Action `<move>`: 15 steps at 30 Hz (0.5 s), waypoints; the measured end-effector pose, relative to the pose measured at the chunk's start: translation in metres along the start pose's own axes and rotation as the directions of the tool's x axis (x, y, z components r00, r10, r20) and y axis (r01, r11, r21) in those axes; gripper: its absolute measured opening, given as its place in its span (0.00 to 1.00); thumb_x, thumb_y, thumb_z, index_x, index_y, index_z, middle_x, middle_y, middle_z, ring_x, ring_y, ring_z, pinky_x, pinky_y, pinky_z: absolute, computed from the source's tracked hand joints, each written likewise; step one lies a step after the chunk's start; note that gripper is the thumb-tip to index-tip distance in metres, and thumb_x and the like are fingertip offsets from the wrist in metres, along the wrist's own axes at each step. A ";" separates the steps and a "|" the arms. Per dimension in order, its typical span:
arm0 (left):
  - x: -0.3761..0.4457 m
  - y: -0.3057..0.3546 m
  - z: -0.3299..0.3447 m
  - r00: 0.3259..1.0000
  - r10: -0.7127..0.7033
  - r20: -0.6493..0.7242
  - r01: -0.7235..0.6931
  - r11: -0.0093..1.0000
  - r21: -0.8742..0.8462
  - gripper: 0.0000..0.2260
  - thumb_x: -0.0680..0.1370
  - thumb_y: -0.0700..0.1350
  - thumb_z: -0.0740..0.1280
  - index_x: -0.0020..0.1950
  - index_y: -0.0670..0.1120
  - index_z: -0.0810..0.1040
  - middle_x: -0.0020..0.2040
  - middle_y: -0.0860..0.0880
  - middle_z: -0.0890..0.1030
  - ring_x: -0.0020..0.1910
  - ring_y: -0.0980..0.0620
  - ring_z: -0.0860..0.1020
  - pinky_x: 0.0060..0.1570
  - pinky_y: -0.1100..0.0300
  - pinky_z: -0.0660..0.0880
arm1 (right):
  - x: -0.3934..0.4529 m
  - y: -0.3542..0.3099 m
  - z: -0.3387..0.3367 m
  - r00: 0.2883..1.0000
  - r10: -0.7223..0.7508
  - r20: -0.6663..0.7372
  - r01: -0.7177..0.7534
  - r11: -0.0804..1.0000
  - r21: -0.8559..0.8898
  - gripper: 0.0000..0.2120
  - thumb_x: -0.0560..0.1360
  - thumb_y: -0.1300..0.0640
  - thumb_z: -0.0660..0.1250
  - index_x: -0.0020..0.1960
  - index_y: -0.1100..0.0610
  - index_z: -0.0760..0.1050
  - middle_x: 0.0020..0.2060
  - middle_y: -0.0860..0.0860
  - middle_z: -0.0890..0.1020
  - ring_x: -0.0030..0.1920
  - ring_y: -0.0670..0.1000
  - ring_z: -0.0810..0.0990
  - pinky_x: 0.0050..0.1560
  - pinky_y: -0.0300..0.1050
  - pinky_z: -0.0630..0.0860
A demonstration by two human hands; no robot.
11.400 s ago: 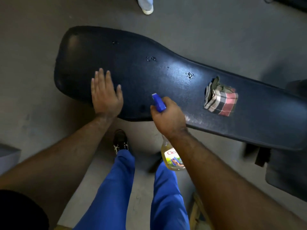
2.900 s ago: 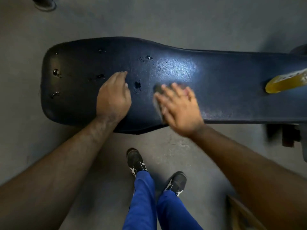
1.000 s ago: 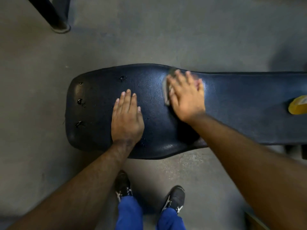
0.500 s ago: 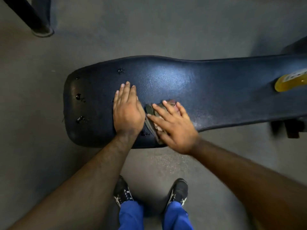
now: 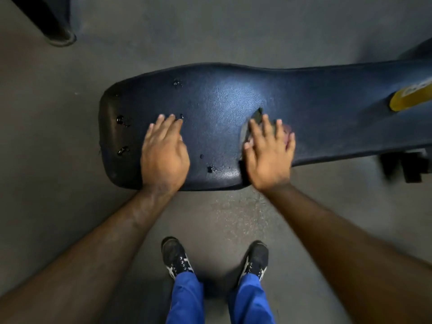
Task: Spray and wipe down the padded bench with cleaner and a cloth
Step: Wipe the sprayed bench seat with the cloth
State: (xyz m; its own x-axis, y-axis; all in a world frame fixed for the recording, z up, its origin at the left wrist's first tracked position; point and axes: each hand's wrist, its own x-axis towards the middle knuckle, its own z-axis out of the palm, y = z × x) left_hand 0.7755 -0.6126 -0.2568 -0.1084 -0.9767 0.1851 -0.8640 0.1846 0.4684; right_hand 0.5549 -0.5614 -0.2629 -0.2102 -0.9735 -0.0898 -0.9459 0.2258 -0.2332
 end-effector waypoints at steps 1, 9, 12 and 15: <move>-0.001 -0.007 -0.001 1.000 -0.028 0.013 0.028 0.999 0.031 0.20 0.77 0.39 0.58 0.68 0.38 0.75 0.70 0.40 0.73 0.73 0.41 0.68 0.75 0.47 0.59 | -0.019 -0.024 0.007 0.998 -0.069 0.005 0.069 0.998 -0.002 0.28 0.80 0.44 0.50 0.79 0.46 0.60 0.80 0.51 0.59 0.80 0.58 0.53 0.76 0.67 0.49; -0.006 -0.023 0.007 0.999 -0.018 0.047 0.016 0.999 0.038 0.21 0.79 0.40 0.57 0.71 0.36 0.71 0.73 0.39 0.69 0.75 0.41 0.64 0.76 0.48 0.54 | -0.004 -0.046 0.013 0.997 0.079 -0.024 -0.080 0.997 -0.020 0.28 0.80 0.45 0.52 0.79 0.46 0.60 0.80 0.51 0.60 0.80 0.58 0.54 0.76 0.68 0.51; -0.002 -0.024 -0.004 0.996 -0.084 0.024 0.087 0.981 -0.175 0.20 0.78 0.38 0.56 0.68 0.36 0.74 0.70 0.40 0.73 0.73 0.42 0.67 0.76 0.52 0.56 | -0.048 -0.080 0.021 0.950 -0.308 0.060 0.312 0.948 -0.071 0.27 0.79 0.46 0.55 0.78 0.47 0.62 0.79 0.52 0.61 0.80 0.59 0.56 0.75 0.68 0.53; 0.009 -0.038 -0.016 0.995 -0.096 -0.001 0.095 0.987 -0.131 0.19 0.78 0.39 0.57 0.67 0.38 0.75 0.70 0.40 0.74 0.73 0.42 0.67 0.76 0.50 0.57 | -0.020 -0.043 0.011 0.839 -0.527 0.137 0.540 0.837 -0.087 0.26 0.80 0.46 0.54 0.78 0.47 0.63 0.79 0.51 0.63 0.79 0.58 0.58 0.75 0.67 0.54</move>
State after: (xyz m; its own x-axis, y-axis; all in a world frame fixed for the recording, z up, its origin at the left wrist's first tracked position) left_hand 0.8155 -0.6269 -0.2592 -0.0244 -0.9899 0.1397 -0.7984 0.1034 0.5932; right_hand 0.6022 -0.5512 -0.2618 0.3564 -0.9305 -0.0850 -0.9267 -0.3404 -0.1594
